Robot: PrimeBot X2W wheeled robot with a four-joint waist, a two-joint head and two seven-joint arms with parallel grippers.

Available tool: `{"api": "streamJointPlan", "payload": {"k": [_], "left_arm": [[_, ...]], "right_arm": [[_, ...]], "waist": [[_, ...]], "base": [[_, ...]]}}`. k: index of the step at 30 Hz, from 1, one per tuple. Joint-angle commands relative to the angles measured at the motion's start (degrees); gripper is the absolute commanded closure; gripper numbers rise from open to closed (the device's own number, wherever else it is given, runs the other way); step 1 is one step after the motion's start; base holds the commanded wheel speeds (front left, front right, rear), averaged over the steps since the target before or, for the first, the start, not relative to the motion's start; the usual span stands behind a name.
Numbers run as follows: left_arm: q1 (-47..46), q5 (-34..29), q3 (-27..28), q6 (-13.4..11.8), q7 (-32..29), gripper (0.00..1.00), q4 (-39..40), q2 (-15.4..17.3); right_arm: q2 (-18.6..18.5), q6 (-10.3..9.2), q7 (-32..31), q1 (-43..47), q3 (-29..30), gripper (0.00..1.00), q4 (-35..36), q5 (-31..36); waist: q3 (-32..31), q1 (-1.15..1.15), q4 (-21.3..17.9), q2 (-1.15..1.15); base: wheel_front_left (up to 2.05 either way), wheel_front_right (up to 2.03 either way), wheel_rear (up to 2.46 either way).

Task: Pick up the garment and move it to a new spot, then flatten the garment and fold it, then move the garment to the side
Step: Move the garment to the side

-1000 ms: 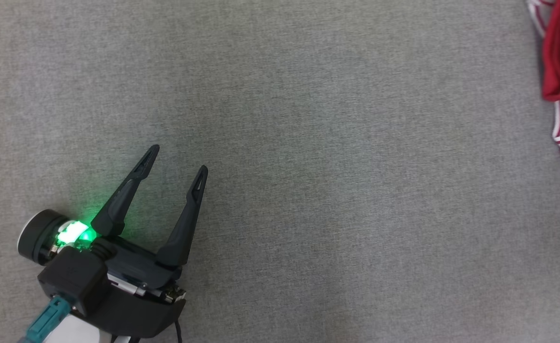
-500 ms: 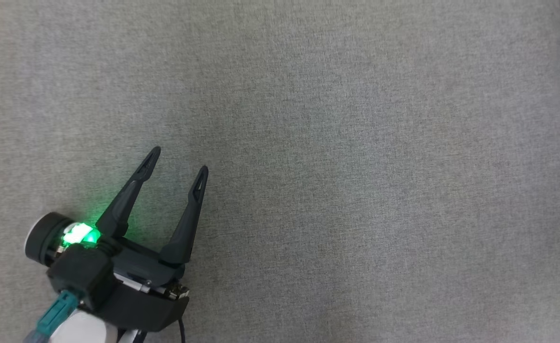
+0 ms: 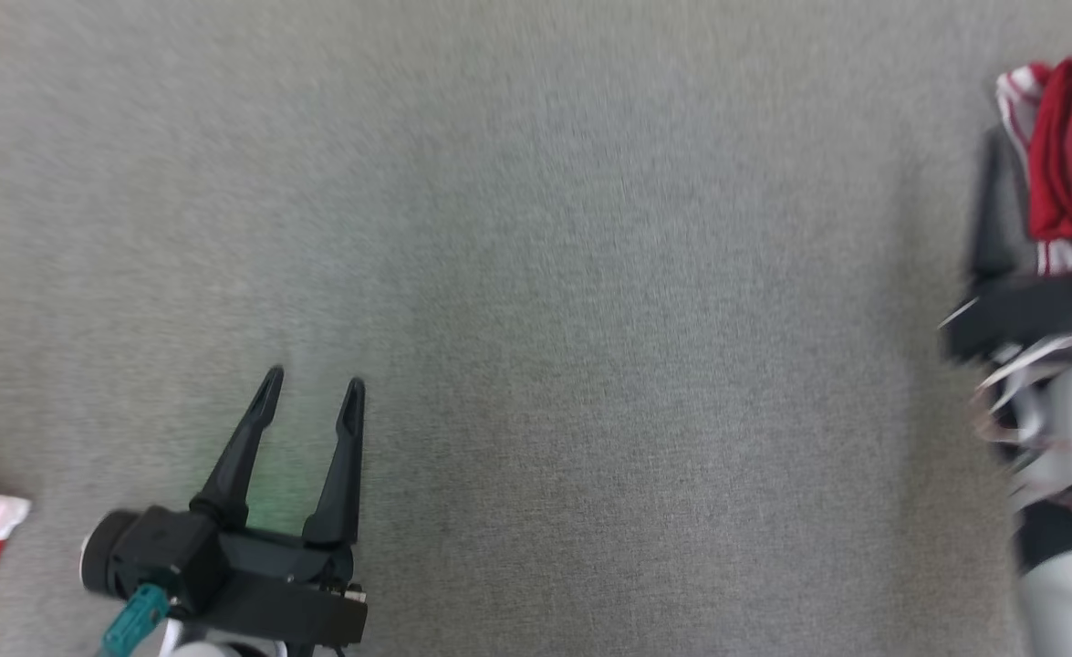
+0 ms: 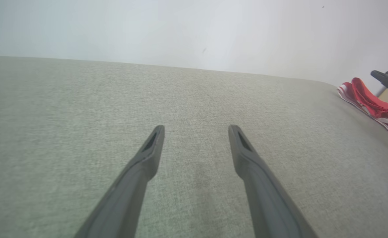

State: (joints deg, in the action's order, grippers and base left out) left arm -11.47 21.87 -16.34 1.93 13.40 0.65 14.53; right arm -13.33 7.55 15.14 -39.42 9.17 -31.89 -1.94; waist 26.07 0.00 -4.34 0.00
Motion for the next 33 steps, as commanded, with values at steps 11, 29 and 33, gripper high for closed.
{"api": "streamJointPlan", "payload": {"k": [11, 29, 33], "left_arm": [[5.6, 0.4, 3.1, -3.6, 1.6, 0.0, -3.7, -3.1], [16.9, -6.7, 9.3, -0.4, 1.8, 0.0, 0.6, -8.6], [19.3, -9.9, 10.6, 1.1, 1.8, 0.0, 1.7, -9.7]], "right_arm": [[5.3, -0.14, 0.0, 13.2, -12.4, 0.0, 9.4, -5.8], [9.5, -0.14, 0.0, 38.3, -11.9, 0.0, 30.5, -5.6], [9.9, -0.14, 0.0, 42.3, -11.3, 0.0, 32.1, -4.2]], "waist": [[-14.9, 0.0, 4.0, 0.0], [-27.1, 0.0, 4.5, 0.0], [-28.5, 0.0, 4.0, 0.0]], "base": [[0.0, 0.0, 0.0], [0.0, 0.0, 0.0], [0.0, 0.0, 0.0]]}}
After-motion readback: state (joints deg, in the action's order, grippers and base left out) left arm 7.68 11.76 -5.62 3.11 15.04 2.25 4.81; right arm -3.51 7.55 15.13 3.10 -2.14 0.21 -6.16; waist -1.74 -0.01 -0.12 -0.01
